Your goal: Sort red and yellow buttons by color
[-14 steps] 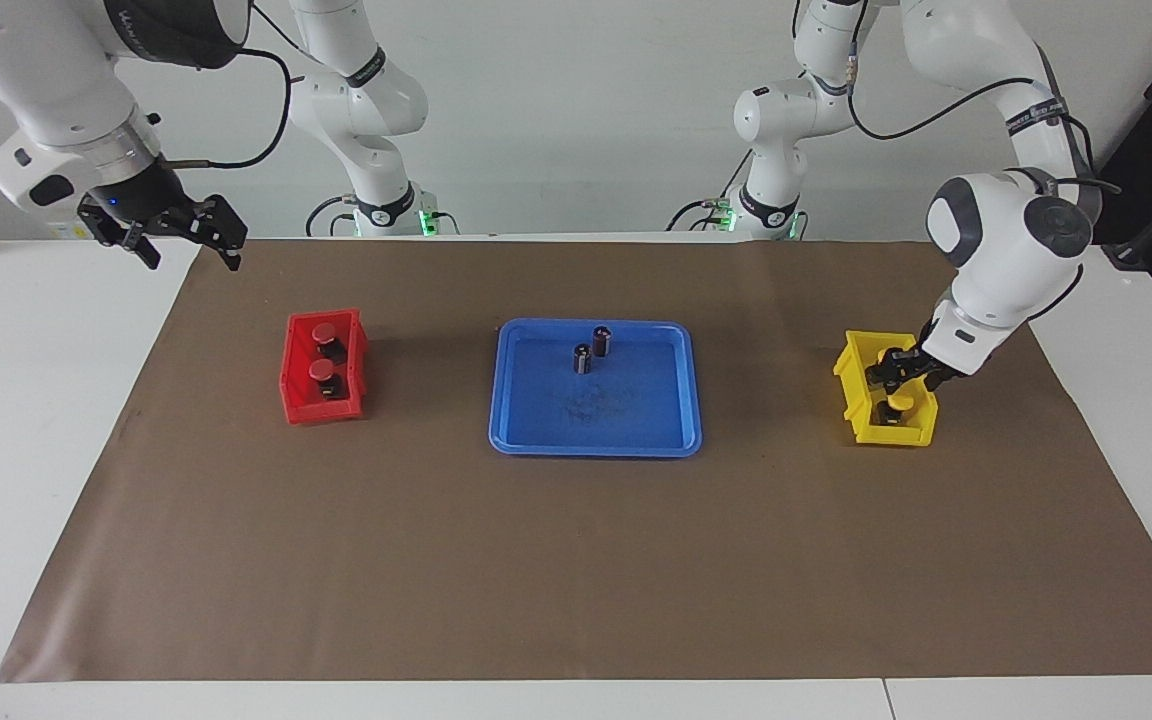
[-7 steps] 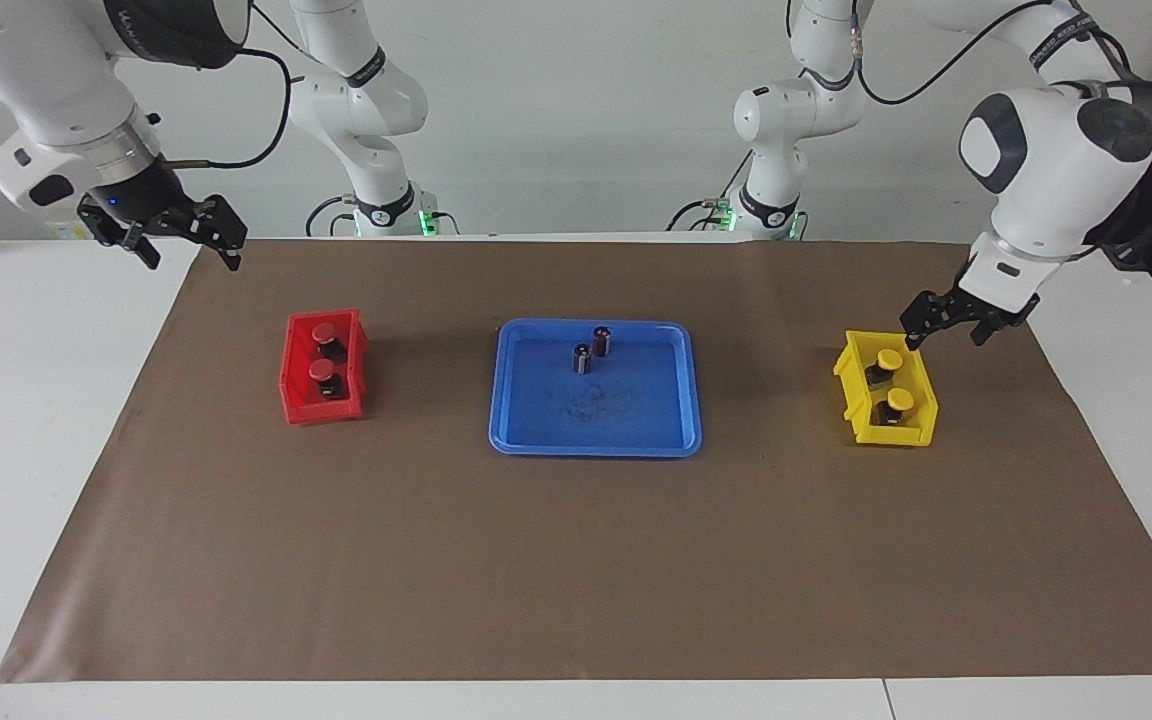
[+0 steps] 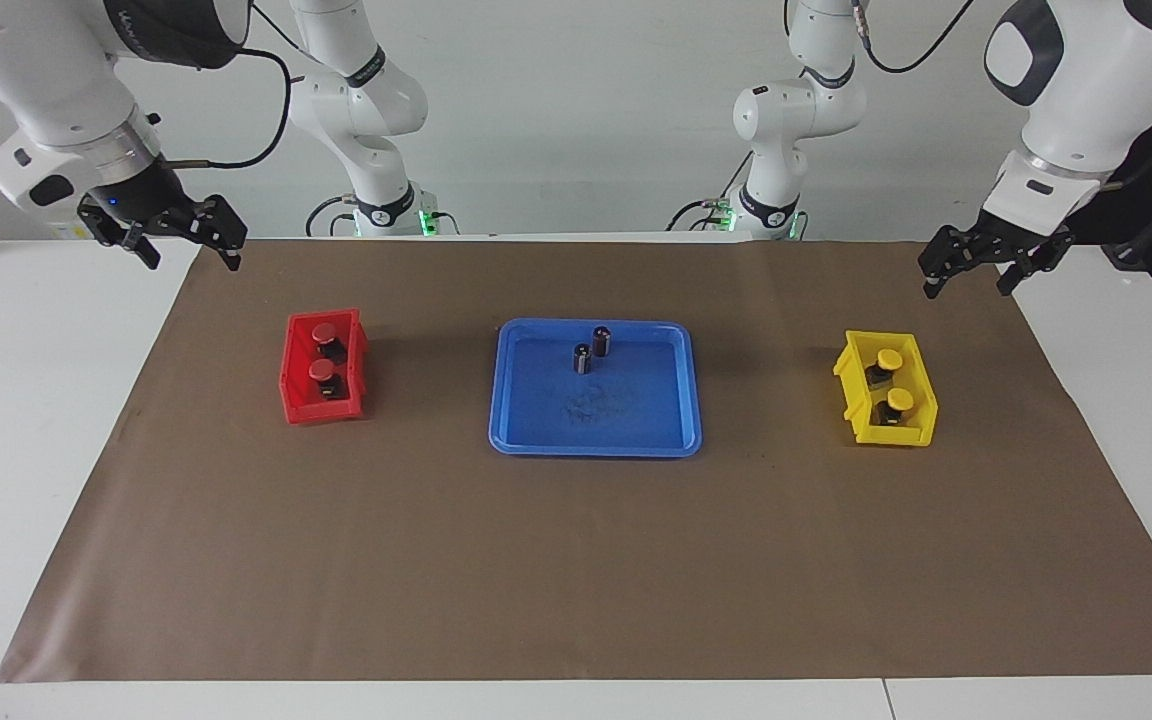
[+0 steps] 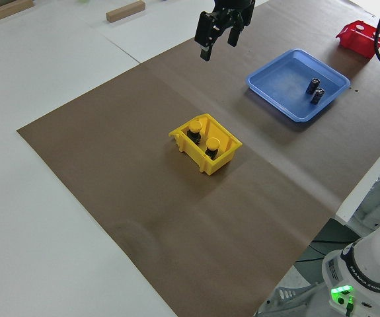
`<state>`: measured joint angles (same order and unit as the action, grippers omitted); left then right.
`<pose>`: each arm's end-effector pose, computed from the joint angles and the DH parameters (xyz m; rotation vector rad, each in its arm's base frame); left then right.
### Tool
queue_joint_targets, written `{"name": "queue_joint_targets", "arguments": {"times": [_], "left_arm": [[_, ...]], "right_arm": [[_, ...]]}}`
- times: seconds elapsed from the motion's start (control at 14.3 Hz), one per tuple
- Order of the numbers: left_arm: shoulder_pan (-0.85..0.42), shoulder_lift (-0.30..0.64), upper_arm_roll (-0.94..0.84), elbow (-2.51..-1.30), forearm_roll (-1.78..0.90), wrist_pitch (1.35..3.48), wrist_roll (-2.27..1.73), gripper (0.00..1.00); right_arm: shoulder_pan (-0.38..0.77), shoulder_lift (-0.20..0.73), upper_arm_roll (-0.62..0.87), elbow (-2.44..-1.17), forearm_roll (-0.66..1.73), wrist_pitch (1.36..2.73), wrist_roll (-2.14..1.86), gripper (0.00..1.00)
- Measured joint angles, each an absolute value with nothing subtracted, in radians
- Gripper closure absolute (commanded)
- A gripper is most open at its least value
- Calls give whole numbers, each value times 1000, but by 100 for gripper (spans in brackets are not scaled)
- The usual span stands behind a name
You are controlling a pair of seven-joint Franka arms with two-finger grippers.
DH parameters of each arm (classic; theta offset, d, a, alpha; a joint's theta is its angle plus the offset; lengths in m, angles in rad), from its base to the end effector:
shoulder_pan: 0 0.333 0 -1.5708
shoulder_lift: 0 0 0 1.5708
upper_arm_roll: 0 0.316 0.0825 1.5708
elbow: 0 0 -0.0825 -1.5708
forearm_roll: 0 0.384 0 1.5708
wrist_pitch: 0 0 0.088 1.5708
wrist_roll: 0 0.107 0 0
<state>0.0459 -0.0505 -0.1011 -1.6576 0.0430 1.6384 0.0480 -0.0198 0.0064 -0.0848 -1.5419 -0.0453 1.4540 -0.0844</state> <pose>0.5439 -0.0271 0.6170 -3.0890 0.1629 -0.0483 0.5406 -0.0619 0.6249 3.1010 -0.0363 -0.1523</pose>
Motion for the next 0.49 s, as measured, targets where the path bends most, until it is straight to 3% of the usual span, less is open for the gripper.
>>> {"name": "queue_joint_targets", "arguments": {"times": [0.49], "left_arm": [[-38,-48,-64,-1590,43,1595,48,0]], "right_arm": [[-20,6,-85,-1542,-45,1454,-84,0]]}}
